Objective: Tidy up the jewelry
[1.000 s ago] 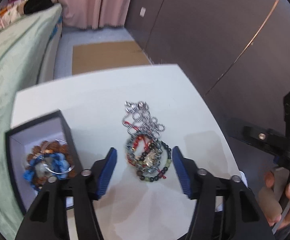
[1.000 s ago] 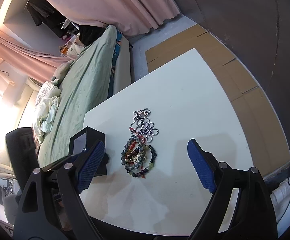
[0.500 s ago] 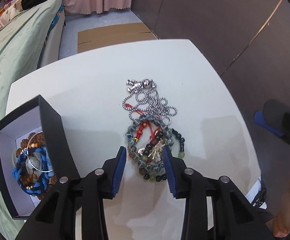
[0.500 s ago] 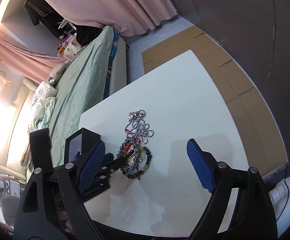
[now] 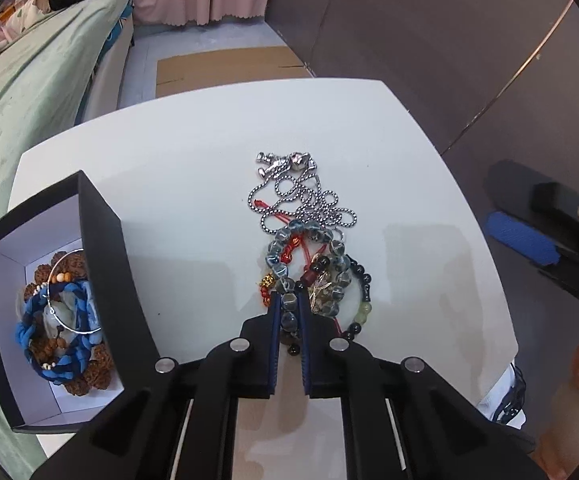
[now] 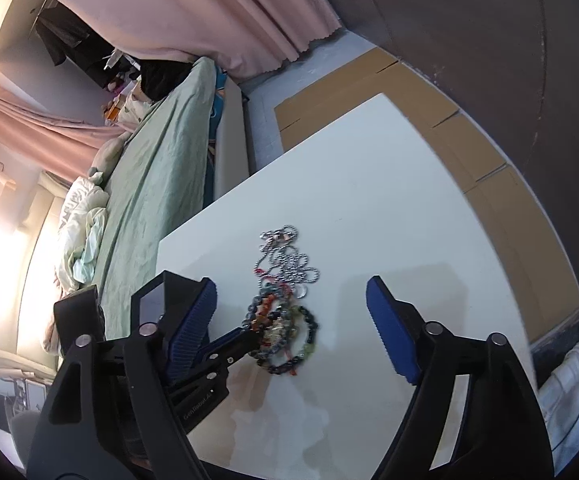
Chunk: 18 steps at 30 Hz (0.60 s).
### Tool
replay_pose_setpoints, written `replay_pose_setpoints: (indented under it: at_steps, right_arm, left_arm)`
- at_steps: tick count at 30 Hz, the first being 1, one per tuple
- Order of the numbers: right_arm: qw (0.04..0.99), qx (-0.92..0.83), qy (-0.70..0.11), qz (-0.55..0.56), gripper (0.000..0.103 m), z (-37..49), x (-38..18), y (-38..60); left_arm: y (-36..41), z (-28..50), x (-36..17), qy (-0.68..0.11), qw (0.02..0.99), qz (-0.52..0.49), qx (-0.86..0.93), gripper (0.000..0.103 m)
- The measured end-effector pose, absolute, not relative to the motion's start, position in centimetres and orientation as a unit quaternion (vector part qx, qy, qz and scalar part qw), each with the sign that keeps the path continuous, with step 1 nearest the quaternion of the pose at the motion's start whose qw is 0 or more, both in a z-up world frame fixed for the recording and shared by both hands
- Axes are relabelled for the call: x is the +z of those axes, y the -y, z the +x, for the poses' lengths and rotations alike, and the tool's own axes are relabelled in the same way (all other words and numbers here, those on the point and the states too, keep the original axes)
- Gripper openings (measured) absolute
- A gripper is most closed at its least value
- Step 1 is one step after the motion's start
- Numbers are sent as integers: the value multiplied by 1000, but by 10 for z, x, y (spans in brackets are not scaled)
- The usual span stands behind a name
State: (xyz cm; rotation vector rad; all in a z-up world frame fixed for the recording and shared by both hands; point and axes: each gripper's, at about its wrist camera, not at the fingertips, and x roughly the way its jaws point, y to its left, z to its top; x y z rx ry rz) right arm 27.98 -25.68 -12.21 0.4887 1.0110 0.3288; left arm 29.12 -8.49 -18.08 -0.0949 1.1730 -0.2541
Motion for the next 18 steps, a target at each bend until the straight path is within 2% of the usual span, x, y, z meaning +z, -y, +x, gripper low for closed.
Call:
replay_pose_setpoints:
  at_steps: [18]
  right_arm:
    - [834, 152, -487, 212, 74, 280, -128, 246]
  left_arm:
    - [59, 274, -122, -486, 855, -96, -153, 6]
